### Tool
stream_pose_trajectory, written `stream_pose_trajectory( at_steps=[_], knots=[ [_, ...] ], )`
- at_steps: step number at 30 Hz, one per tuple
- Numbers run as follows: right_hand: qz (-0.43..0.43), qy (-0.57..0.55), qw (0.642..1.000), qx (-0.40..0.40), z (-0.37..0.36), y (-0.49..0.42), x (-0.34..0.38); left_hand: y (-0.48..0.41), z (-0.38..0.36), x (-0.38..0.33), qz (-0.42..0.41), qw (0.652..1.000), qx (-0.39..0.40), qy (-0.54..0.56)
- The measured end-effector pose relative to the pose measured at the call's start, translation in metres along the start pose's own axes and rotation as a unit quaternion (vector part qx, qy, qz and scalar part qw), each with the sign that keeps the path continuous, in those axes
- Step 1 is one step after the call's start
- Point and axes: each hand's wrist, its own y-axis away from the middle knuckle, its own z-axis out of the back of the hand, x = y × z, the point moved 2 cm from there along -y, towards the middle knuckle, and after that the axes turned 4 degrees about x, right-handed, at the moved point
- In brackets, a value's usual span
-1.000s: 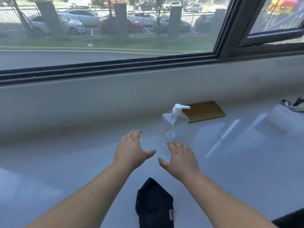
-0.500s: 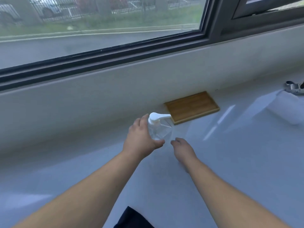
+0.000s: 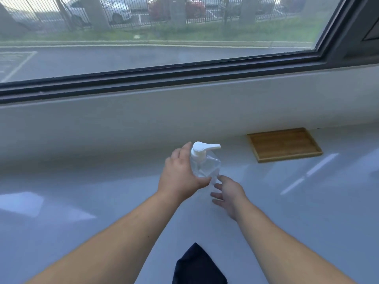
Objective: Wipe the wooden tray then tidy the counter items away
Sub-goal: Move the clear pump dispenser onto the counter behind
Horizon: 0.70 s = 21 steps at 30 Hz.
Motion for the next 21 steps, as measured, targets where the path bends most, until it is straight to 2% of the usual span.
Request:
stream_pose_trajectory(
  at_steps=[5,12,16,21],
  knots=[
    [0.016,0.056,0.996,0.063,-0.101,0.051,-0.029,0.071,0.077,0.073,0.058,0.997,-0.058,0.009],
    [0.034,0.151,0.972,0.177,-0.279,0.165,-0.128,0.25,0.212,0.194,0.138,0.982,-0.133,0.008],
    [0.033,0.209,0.943,0.259,-0.39,0.242,-0.204,0.372,0.288,0.273,0.196,0.962,-0.189,-0.011],
    [0.034,0.287,0.891,0.351,-0.525,0.331,-0.306,0.529,0.365,0.368,0.303,0.916,-0.262,-0.03]
  ],
)
